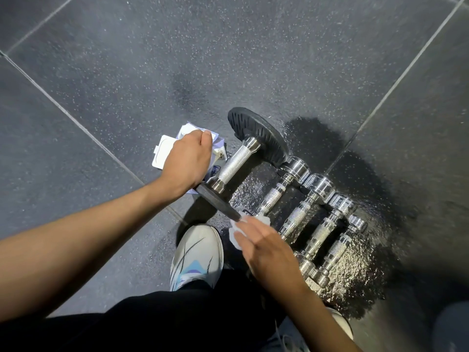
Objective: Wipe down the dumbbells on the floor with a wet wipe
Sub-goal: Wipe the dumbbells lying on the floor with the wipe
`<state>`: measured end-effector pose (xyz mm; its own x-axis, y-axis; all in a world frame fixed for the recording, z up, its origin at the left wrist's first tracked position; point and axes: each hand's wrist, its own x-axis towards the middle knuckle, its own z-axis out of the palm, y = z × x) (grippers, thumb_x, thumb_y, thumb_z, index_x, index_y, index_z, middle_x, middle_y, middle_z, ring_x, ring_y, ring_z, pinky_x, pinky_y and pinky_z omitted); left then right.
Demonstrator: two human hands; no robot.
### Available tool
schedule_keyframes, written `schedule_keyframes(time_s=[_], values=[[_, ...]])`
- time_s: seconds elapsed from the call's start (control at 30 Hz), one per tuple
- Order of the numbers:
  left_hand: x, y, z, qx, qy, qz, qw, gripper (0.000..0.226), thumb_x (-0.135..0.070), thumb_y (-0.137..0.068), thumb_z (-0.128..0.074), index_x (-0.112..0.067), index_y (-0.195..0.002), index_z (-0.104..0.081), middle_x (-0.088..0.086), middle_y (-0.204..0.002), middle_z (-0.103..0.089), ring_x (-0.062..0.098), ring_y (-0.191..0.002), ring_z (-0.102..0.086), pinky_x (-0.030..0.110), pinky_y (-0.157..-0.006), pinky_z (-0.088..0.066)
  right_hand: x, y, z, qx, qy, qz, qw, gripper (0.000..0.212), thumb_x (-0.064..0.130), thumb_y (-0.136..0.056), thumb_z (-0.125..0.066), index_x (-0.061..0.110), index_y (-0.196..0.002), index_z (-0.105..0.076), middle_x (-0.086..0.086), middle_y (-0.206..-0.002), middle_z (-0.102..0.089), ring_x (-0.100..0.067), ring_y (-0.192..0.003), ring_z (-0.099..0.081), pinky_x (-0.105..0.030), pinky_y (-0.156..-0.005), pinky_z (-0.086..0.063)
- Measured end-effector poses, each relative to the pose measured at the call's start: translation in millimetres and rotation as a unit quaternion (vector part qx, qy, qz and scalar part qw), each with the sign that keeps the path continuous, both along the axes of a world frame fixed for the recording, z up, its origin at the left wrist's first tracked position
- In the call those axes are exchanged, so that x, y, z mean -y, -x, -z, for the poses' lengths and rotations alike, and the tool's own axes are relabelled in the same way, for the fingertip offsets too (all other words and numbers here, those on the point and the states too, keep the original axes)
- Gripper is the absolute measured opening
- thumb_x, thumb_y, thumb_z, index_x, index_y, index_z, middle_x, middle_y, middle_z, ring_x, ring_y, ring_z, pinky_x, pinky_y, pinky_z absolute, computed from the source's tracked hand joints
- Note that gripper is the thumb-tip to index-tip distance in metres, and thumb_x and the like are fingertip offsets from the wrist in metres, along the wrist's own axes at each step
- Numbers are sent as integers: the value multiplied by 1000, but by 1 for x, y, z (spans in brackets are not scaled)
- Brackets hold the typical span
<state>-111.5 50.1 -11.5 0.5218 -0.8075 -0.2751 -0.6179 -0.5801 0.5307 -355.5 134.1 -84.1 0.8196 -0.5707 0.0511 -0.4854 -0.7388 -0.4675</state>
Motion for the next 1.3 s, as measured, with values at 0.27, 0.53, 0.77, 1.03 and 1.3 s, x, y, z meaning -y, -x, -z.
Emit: schedule_keyframes(time_s=[0.27, 0.53, 0.77, 1.03, 1.3], values=[[0, 0, 0, 4, -2, 2, 1000, 41, -25, -106, -32, -3, -91, -62, 20, -96, -67, 42, -91, -60, 52, -84, -49, 53, 10, 2, -49, -20, 173, 984, 24, 31, -100, -61, 33, -123, -66, 14, -134, -53, -13, -123, -42, -9, -107, -14], [0, 0, -1, -1, -4, 3, 1000, 39, -22, -106, -32, -2, -91, -62, 21, -98, -67, 43, -93, -59, 52, -85, -49, 19, 2, 3, 6, -106, 197, 975, 26, 7, -97, -63, 17, -119, -73, 2, -113, -58, -13, -89, -61, -10, -78, -49], [0, -1, 0, 0, -2, 3, 1000, 39, -25, -106, -33, 0, -93, -60, 24, -100, -67, 45, -96, -60, 53, -86, -50, -16, -3, -11, 12, -117, 203, 972, 36, -8, -79, -72, 11, -109, -69, -11, -119, -51, -27, -98, -60, -32, -74, -57], [2, -1, 2, 0, -3, -9, 1000, 41, -26, -106, -32, -3, -91, -63, 23, -99, -68, 46, -94, -61, 56, -87, -50, 8, -16, -5, 63, -174, 274, 944, 32, 1, -95, -55, 16, -120, -70, -4, -125, -58, -17, -102, -63, -24, -90, -53], [1, 0, 2, -2, -5, -11, 1000, 42, -29, -106, -31, -3, -90, -61, 23, -95, -67, 45, -90, -60, 55, -85, -51, 54, -11, 5, 109, -189, 315, 924, 26, 4, -98, -54, 2, -119, -69, 4, -117, -57, 15, -99, -51, 3, -79, -36]])
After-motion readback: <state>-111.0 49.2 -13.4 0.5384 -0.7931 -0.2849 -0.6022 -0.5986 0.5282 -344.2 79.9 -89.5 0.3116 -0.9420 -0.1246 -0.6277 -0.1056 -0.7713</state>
